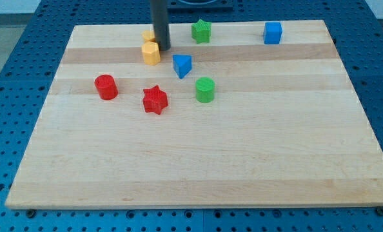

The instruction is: Push the green circle slightly up

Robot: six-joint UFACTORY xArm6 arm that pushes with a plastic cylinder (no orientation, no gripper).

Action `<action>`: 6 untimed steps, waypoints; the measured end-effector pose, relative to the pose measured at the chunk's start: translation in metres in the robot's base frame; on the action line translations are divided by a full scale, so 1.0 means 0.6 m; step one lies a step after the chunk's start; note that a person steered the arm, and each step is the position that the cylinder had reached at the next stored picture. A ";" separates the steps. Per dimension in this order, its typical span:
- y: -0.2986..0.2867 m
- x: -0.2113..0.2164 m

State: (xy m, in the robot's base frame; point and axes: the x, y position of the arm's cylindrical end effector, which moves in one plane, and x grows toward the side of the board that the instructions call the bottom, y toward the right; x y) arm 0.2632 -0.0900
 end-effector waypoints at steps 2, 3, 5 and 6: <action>0.039 -0.060; 0.063 -0.064; 0.102 -0.104; 0.195 -0.087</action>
